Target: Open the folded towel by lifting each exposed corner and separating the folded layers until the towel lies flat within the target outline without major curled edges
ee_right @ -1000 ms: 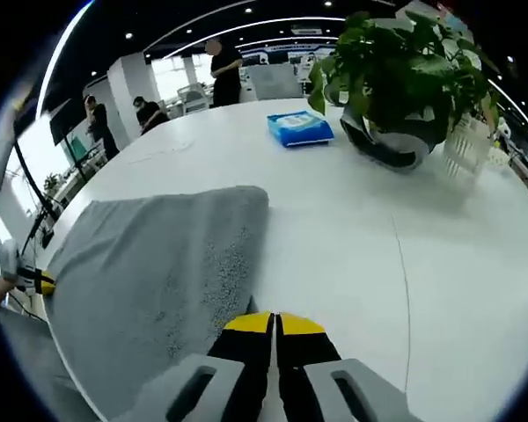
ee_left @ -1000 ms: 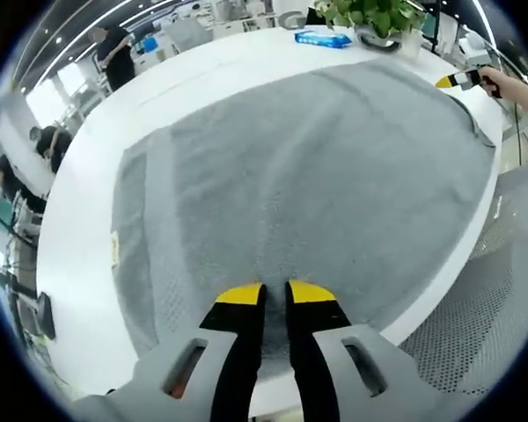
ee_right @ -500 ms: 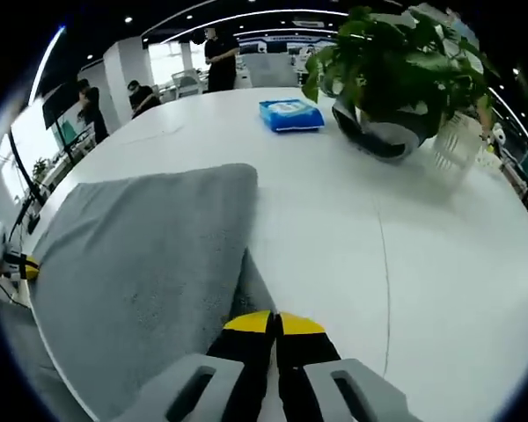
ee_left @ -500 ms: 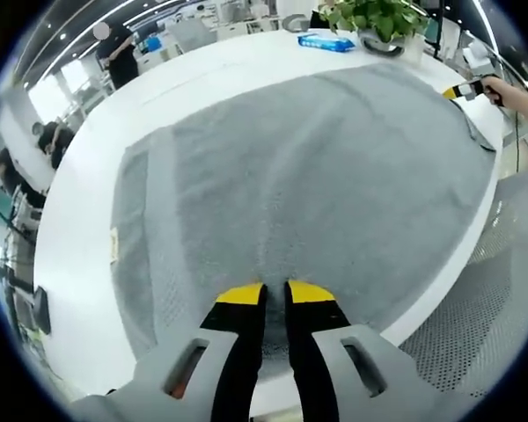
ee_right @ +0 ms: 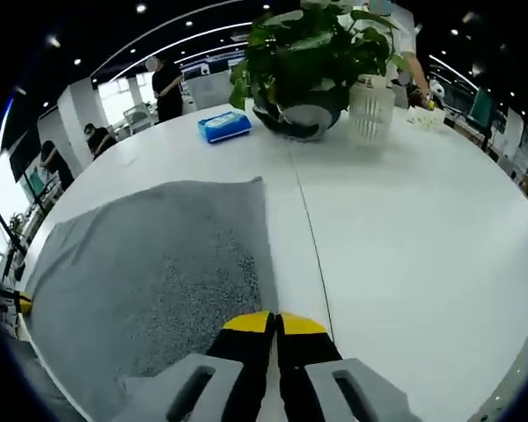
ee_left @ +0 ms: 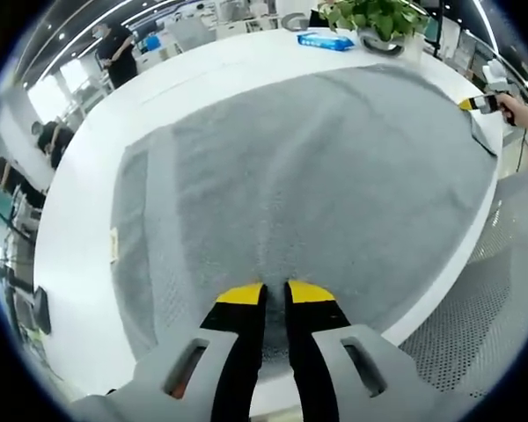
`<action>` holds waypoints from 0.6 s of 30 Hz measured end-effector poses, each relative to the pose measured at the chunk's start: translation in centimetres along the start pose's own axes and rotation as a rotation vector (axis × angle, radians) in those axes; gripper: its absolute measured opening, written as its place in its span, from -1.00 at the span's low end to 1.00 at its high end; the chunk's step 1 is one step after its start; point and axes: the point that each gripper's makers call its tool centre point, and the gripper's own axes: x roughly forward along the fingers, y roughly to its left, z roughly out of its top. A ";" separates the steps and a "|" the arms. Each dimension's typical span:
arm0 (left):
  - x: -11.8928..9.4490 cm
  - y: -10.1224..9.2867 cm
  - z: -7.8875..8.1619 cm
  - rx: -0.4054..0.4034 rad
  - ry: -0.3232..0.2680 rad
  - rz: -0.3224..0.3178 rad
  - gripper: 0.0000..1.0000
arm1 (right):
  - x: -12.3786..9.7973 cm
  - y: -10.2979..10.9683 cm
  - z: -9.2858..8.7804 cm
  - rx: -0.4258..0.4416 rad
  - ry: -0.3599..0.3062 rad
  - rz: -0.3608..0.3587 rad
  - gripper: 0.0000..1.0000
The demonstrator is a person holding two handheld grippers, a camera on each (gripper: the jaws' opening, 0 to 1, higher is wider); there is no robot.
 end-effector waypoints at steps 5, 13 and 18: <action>0.0 0.0 0.1 0.000 -0.001 0.001 -0.83 | -1.7 1.3 1.9 -0.130 -0.089 -0.045 -0.94; 0.0 0.1 0.1 -0.005 -0.004 0.000 -0.83 | -2.8 12.1 -0.4 -0.332 0.011 0.239 -0.72; 0.0 0.1 0.1 -0.019 -0.013 0.002 -0.83 | -3.8 13.0 -4.3 -0.361 0.089 0.243 -0.75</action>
